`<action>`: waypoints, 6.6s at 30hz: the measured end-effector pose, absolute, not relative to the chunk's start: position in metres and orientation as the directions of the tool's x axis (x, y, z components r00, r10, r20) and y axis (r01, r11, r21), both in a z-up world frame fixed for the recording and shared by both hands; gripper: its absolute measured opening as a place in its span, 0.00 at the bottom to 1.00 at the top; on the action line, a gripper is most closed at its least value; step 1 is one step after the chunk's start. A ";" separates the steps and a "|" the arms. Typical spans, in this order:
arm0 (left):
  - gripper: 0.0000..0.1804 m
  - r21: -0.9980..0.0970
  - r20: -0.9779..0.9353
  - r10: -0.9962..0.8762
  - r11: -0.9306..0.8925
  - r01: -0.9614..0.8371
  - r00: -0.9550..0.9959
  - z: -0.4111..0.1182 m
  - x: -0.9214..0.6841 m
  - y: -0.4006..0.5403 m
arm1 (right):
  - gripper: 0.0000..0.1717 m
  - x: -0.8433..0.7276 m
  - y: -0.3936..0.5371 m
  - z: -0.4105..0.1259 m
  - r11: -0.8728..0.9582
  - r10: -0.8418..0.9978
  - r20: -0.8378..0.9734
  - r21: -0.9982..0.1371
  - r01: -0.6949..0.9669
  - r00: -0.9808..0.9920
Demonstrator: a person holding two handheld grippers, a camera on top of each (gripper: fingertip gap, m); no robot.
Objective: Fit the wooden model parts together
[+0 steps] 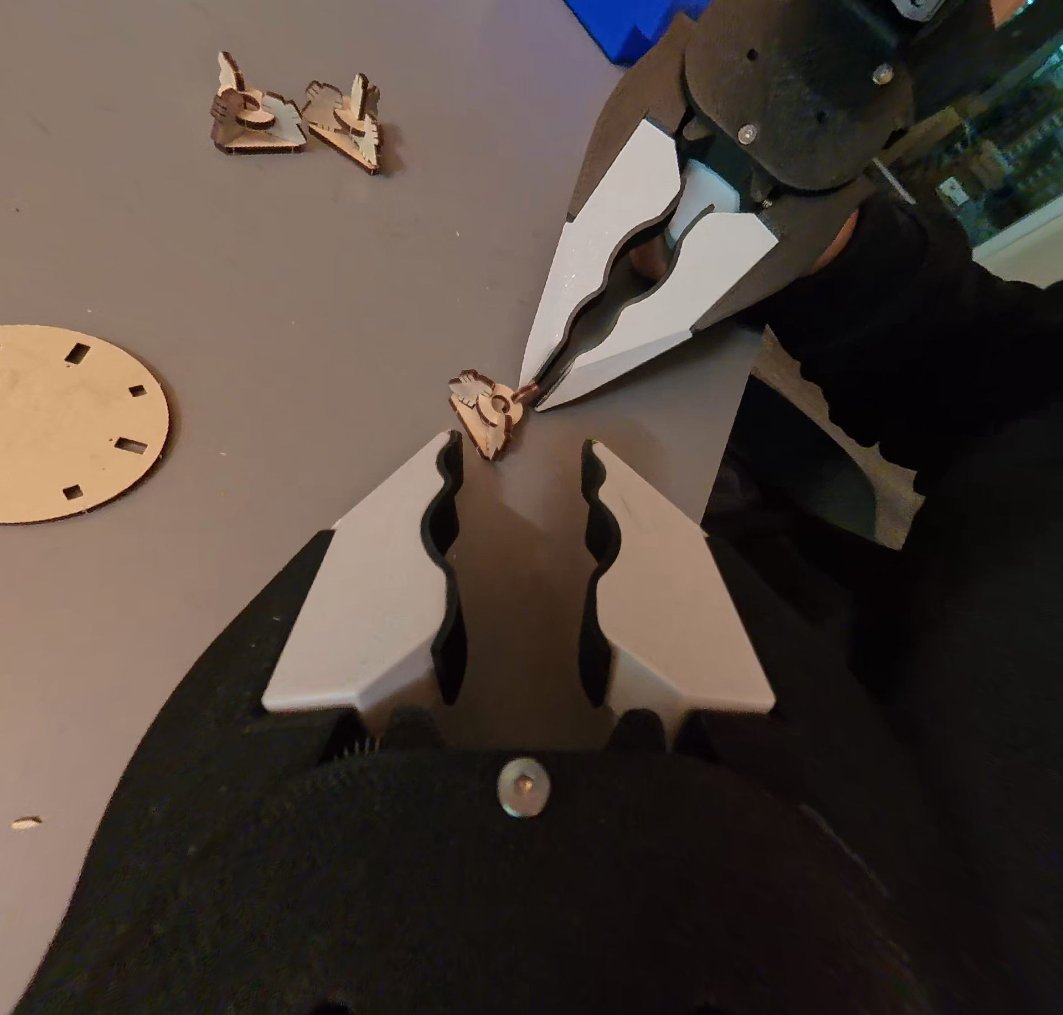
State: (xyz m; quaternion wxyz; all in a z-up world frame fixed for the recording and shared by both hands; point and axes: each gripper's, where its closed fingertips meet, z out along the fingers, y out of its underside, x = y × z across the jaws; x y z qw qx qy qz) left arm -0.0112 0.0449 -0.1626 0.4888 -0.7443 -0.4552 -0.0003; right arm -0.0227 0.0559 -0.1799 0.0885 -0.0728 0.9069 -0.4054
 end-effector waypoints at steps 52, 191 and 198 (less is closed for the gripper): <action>0.16 -0.719 0.438 0.696 -0.109 0.686 0.569 -0.165 -0.014 0.043 | 0.25 -0.024 0.041 -0.153 0.405 -0.500 0.141 -0.834 -0.374 -0.854; 0.17 -0.695 0.412 0.712 -0.158 0.702 0.568 -0.173 -0.019 0.028 | 0.09 -0.034 0.035 -0.169 0.573 -0.262 0.192 -0.757 -0.313 -0.946; 0.17 -0.698 0.406 0.716 -0.158 0.698 0.568 -0.173 -0.016 0.027 | 0.09 -0.024 0.035 -0.159 0.444 -0.495 0.199 -0.779 -0.444 -0.845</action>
